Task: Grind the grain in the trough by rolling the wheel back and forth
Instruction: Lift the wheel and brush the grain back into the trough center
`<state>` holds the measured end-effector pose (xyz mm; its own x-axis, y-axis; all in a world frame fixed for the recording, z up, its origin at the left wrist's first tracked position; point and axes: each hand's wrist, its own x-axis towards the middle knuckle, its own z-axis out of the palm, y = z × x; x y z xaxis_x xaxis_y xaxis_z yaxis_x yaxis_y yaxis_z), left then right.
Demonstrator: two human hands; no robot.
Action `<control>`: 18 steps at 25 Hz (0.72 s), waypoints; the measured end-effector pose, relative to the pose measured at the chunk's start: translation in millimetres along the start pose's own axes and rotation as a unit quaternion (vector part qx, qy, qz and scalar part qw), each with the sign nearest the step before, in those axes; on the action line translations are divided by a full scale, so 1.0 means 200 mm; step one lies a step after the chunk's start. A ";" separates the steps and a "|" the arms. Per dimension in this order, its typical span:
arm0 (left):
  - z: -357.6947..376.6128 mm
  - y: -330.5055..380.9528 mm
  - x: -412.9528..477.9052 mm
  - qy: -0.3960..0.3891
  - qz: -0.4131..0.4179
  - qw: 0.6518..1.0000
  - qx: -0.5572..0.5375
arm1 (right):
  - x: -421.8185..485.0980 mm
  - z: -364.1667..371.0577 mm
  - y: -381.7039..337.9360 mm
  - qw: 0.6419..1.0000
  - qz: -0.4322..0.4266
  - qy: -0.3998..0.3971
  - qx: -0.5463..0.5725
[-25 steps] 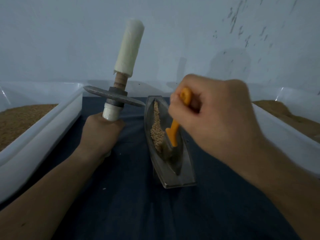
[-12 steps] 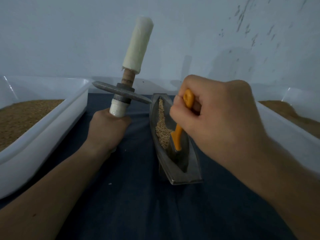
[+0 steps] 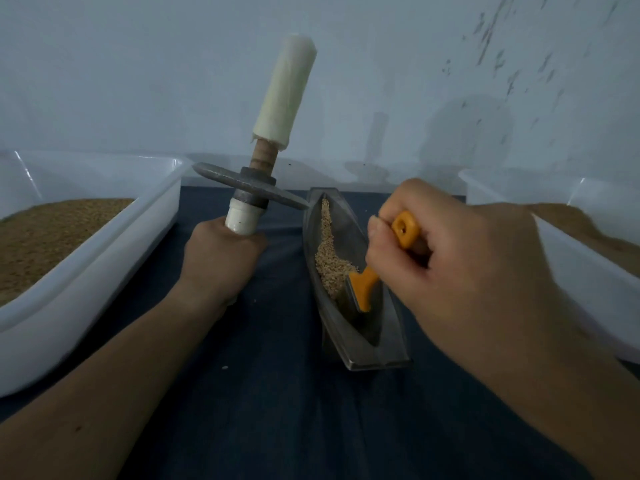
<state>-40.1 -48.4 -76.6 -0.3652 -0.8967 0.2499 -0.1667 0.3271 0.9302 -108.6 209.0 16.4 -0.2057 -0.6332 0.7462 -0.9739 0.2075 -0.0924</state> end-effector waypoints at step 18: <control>0.00 -0.01 0.01 -0.007 -0.009 1.000 -0.001 | 0.29 0.40 0.44 0.996 -0.080 -0.022 -0.046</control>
<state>-41.6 -51.2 -77.9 -0.3756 -0.8982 0.2284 -0.1712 0.3094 0.9354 -214.9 131.3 -0.6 -0.0554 -0.6951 0.7168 -0.9821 0.1676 0.0866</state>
